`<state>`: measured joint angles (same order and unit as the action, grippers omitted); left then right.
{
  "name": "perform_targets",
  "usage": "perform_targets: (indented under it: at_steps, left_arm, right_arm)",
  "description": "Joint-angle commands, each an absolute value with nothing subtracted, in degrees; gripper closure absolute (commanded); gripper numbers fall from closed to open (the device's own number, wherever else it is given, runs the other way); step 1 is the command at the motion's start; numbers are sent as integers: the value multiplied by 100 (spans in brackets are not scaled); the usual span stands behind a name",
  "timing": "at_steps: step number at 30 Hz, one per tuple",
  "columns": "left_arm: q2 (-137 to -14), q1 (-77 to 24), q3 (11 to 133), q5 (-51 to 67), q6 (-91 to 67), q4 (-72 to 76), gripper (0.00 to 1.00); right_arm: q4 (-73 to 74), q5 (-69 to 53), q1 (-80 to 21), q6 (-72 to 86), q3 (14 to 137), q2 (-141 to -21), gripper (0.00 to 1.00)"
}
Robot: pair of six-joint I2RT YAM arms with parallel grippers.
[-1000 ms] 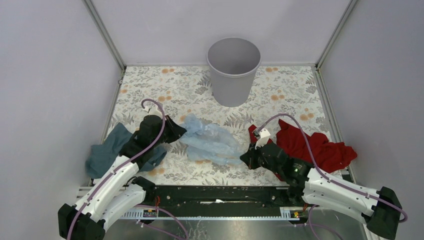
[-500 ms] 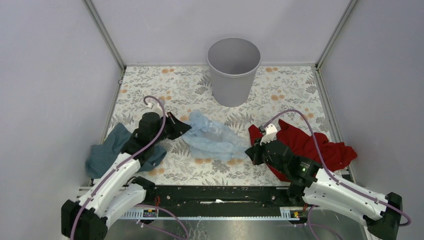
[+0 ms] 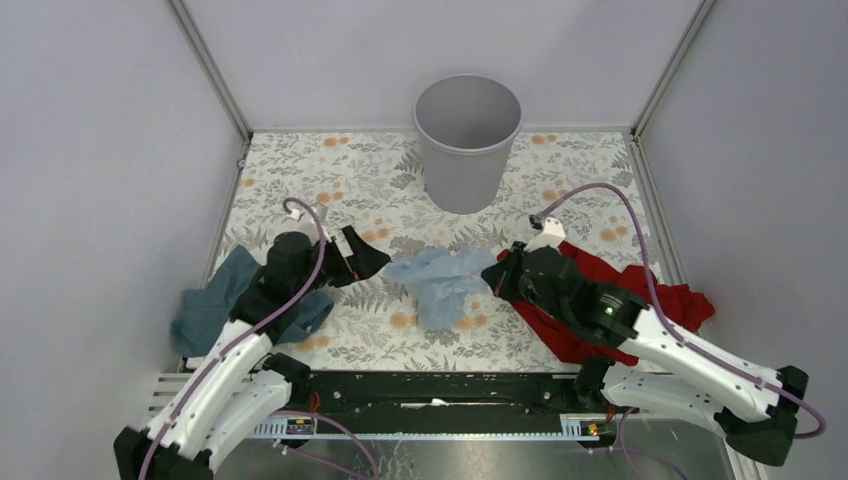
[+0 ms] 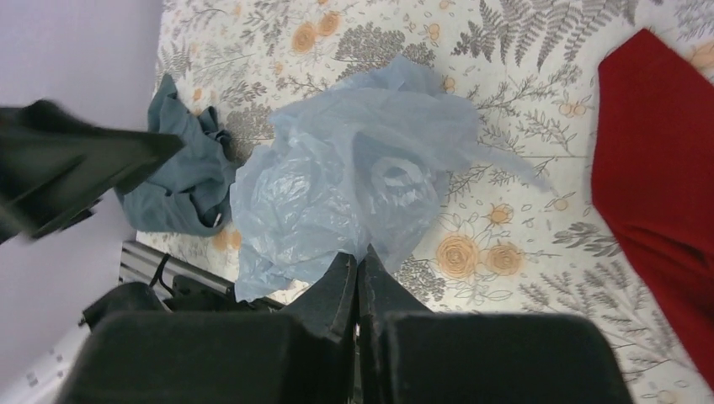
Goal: Put the trash bags into the trash bin
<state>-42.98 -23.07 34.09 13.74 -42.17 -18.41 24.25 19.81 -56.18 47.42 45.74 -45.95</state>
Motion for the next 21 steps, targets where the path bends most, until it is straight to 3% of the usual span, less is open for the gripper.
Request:
perform_targets:
  at_steps: [1, 5, 7, 15, 18, 21]
  left_arm:
    - [-3718, -2294, 3843, 2093, -4228, -1539, 1]
    - [-3465, -2550, 3636, 3309, -4653, -518, 1]
    - [-3387, -2992, 3577, 3186, -4612, -339, 1]
    - [-4055, -4690, 4027, 1650, -3946, -769, 1]
    - [-4476, -5413, 4637, 358, -3389, -1610, 2]
    - [-5010, -6034, 5344, -955, -2907, -2425, 11]
  right_arm:
    - [2591, 2268, -5637, 5750, 5140, -5409, 100]
    - [1940, 1588, -5648, 5866, 5401, -5916, 100]
    - [1587, 1328, -5636, 5999, 5401, -6072, 100]
    - [1127, 907, -5643, 6334, 5711, -6362, 100]
    - [1143, 981, -5641, 6292, 5851, -6412, 100]
    - [1198, 1047, -5643, 6291, 5973, -6470, 100]
